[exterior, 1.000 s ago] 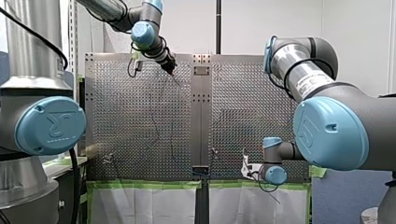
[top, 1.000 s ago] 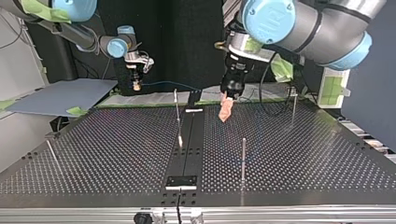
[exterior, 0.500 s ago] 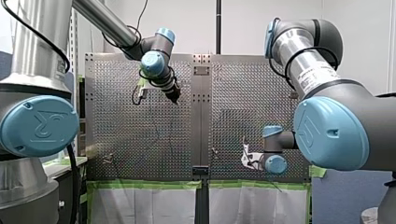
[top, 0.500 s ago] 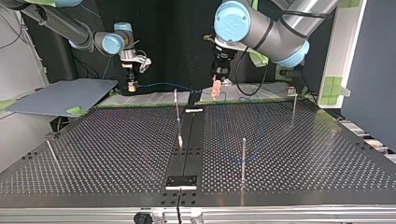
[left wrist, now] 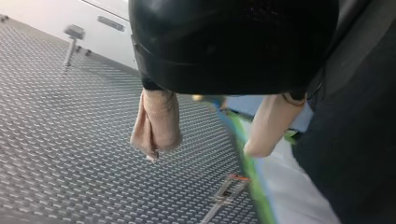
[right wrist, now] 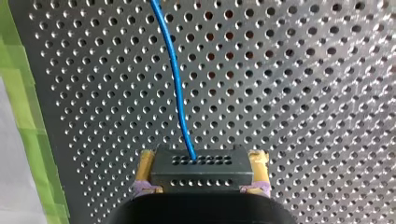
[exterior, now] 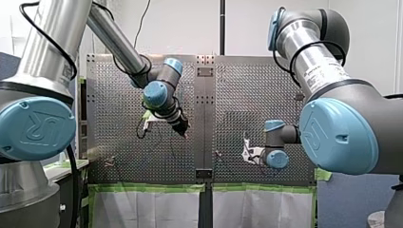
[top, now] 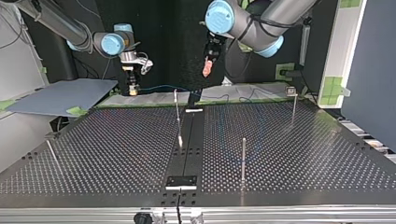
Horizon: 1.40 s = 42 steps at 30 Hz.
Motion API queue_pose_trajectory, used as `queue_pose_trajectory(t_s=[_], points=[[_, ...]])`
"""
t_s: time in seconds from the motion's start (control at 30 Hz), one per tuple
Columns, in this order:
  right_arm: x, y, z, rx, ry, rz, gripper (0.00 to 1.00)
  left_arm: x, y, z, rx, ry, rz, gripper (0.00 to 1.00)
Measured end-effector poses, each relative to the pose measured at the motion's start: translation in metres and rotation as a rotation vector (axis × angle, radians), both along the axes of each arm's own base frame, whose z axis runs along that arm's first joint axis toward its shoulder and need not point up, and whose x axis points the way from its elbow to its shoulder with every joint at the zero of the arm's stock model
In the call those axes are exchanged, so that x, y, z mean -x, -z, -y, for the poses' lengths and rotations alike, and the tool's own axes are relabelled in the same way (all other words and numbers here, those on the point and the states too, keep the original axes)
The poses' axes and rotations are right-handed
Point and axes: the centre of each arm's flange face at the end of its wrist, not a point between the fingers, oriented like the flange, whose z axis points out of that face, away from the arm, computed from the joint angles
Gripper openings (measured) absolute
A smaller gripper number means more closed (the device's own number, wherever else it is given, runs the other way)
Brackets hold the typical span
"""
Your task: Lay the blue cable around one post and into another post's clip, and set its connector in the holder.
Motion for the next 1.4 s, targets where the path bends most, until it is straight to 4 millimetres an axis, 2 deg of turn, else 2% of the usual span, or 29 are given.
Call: queue_pose_trajectory(t_s=[0.2, 0.37, 0.47, 0.73, 1.0, 1.13, 1.4], points=[[-0.011, -0.004, -0.006, 0.008, -0.031, -0.006, 0.0, 0.02, 0.043, -0.005, -0.008, -0.025, -0.054, 1.0], [-0.019, -0.017, -0.009, 0.021, -0.05, -0.006, 0.0, 0.042, 0.08, -0.011, -0.008, -0.042, -0.105, 1.0], [-0.023, -0.027, -0.012, 0.024, -0.056, -0.005, 0.0, 0.053, 0.094, -0.015, 0.001, -0.054, -0.125, 1.0], [-0.029, -0.058, -0.019, 0.053, -0.065, 0.01, 0.0, 0.077, 0.114, -0.034, 0.03, -0.097, -0.136, 1.0], [-0.038, -0.062, -0.024, 0.064, -0.084, 0.019, 0.0, 0.1, 0.13, -0.053, 0.022, -0.104, -0.133, 1.0], [-0.044, -0.063, -0.028, 0.067, -0.103, 0.022, 0.0, 0.098, 0.136, -0.051, 0.048, -0.112, -0.121, 1.0], [-0.055, -0.063, -0.037, 0.067, -0.132, 0.027, 0.0, 0.073, 0.149, -0.037, 0.09, -0.146, -0.061, 1.0]])
